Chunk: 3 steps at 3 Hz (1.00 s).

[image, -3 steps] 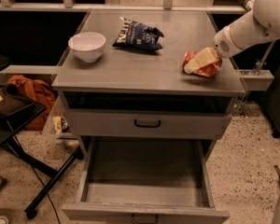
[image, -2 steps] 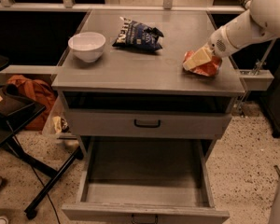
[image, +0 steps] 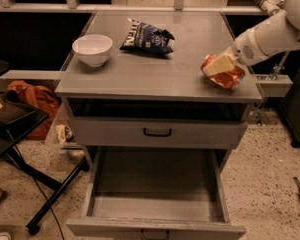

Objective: Place coke can into middle drawer

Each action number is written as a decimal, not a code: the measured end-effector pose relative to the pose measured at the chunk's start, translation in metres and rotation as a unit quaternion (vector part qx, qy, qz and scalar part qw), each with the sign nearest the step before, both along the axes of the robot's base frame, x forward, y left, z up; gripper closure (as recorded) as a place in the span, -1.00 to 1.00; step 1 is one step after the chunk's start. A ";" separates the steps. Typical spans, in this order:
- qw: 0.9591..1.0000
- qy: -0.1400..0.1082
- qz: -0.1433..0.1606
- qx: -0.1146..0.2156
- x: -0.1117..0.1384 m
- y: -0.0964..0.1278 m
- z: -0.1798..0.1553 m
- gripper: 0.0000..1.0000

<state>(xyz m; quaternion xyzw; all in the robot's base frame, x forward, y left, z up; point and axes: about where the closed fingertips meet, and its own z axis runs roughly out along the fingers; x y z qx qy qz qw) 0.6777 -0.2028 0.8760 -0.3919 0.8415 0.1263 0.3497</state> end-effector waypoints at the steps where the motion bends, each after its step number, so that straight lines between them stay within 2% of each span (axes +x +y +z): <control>1: 1.000 -0.027 0.001 0.012 -0.047 -0.003 0.026 1.00; 2: 0.998 -0.061 -0.007 0.027 -0.106 0.005 0.055 1.00; 3: 0.995 -0.077 -0.019 0.062 -0.161 0.024 0.058 1.00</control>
Offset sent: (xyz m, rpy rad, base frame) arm -0.1911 0.0126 0.0859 0.0866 -0.2016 -0.0441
